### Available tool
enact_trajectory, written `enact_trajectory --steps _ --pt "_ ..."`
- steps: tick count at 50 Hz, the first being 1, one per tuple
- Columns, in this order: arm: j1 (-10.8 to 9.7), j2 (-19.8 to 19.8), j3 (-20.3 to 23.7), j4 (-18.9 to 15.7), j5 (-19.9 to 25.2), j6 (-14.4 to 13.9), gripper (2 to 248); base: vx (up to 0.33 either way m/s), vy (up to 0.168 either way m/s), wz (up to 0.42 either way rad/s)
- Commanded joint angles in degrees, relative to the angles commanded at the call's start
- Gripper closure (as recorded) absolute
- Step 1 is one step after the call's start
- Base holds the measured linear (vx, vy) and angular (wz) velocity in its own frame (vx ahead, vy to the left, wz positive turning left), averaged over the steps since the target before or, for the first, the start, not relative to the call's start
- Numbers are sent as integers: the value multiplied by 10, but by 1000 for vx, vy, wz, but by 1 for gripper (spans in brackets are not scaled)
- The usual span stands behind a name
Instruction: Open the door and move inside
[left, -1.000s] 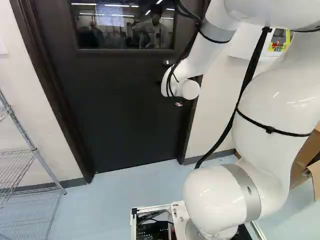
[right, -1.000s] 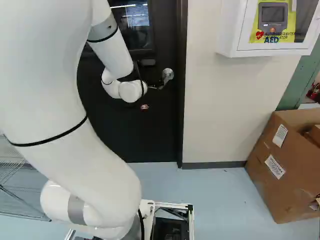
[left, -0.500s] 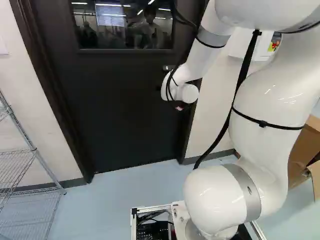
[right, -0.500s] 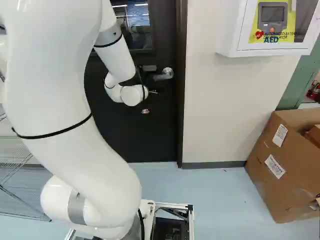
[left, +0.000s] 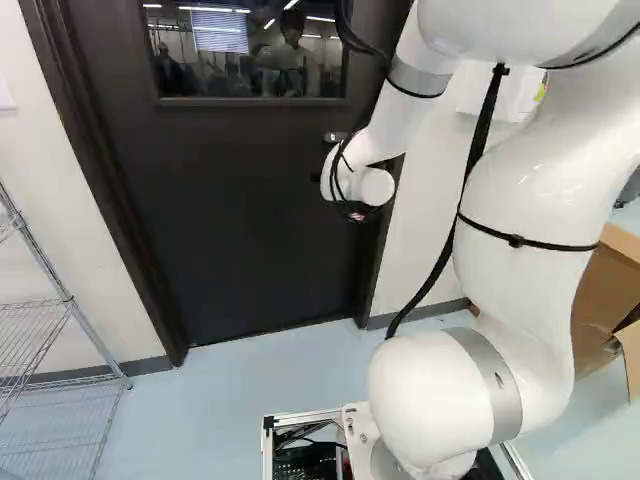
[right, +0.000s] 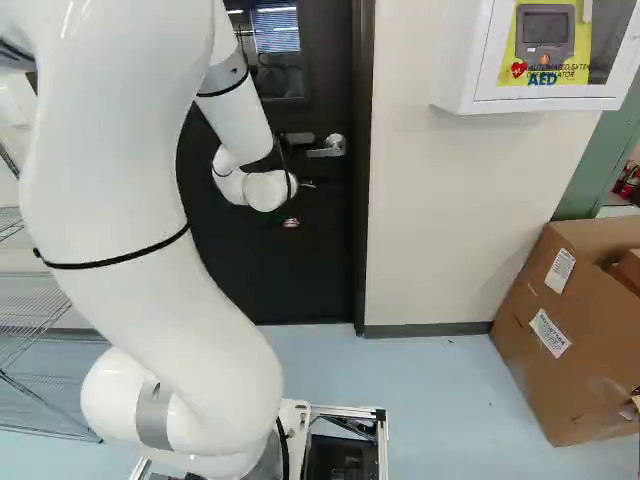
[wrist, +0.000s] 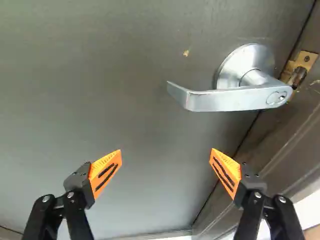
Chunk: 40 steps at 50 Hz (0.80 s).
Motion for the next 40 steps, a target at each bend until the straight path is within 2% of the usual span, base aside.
enact_trajectory --steps 23,40 --pt "5 -63 -72 44 0 0 3 0 0 0" --pt "10 -109 -127 50 0 0 3 -1 0 1"
